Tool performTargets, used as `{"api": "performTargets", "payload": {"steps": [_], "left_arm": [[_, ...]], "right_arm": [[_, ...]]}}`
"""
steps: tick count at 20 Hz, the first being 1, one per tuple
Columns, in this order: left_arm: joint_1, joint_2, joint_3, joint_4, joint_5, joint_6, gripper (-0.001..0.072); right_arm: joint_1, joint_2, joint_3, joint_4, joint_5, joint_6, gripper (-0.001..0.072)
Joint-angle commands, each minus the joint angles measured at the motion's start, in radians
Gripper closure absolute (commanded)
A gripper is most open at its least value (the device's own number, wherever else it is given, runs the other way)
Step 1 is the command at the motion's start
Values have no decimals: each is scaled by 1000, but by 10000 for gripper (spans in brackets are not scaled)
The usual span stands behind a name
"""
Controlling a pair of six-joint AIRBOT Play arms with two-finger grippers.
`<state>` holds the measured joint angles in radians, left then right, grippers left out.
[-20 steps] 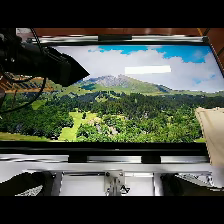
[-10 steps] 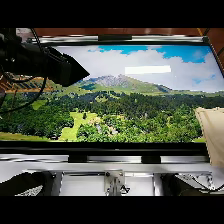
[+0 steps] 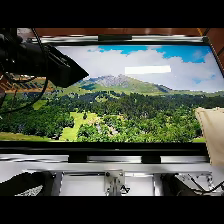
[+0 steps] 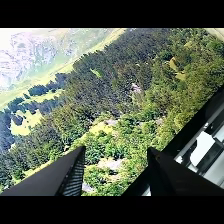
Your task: Fold the shirts.
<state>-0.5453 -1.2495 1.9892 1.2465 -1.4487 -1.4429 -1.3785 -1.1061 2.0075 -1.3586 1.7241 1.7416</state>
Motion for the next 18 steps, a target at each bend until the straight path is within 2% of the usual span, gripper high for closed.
{"api": "performTargets", "payload": {"steps": [1,9,13,16,18], "left_arm": [[11,-3,0,23,0,37,260],[66,-5,0,27,0,37,260],[68,-7,0,46,0,37,260],[68,-35,0,84,2,36,260],[68,-93,0,148,2,11,260]], "right_arm": [[63,35,-1,67,135,-14,80],[498,37,-122,35,135,141,80],[727,37,-278,-37,107,136,81],[905,36,-376,-36,5,34,82],[1040,22,-422,-53,-69,19,81]]}}
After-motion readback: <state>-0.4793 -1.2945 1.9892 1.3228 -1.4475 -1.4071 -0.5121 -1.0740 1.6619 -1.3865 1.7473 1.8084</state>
